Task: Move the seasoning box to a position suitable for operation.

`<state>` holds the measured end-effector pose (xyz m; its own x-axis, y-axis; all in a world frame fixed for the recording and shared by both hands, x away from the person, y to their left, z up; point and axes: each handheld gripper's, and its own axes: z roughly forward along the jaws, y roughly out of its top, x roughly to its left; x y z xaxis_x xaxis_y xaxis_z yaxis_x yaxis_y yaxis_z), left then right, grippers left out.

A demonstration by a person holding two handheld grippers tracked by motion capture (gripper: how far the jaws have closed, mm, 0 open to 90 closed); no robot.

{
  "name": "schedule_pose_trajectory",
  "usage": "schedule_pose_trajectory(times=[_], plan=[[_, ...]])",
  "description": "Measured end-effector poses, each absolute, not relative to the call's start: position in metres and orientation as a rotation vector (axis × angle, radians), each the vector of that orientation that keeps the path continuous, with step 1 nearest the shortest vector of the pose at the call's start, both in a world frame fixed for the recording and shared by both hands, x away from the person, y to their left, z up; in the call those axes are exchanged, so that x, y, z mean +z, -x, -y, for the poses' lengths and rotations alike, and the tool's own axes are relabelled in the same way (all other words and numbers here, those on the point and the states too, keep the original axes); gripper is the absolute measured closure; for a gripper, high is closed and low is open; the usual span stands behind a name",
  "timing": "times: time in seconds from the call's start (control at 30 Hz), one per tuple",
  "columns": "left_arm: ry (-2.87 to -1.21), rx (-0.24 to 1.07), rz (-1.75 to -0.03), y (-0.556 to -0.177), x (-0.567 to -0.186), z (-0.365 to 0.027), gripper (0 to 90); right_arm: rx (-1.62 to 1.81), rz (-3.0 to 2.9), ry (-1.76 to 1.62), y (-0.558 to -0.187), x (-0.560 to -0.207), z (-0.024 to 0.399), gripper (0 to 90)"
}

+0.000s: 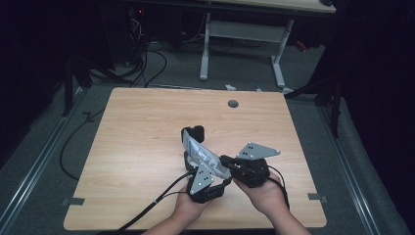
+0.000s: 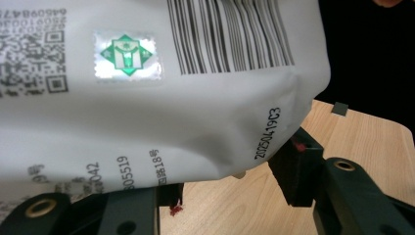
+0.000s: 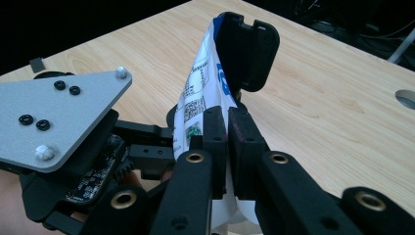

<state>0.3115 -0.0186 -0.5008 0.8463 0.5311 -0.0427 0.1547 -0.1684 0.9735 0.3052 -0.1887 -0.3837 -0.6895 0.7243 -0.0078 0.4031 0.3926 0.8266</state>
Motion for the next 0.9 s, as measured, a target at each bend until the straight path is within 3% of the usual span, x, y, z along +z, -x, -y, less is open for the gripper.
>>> schedule_pose_trajectory(times=[0.3, 0.9], plan=[[-1.748, 0.368, -0.513, -0.31, -0.503, 0.019, 52.2, 1.212, -2.318, -0.989, -0.306, -0.386, 0.189, 78.1], [-1.758, 0.361, -0.515, -0.31, -0.508, 0.021, 52.3, 1.19, -2.379, -1.001, -0.34, -0.38, 0.171, 72.8]])
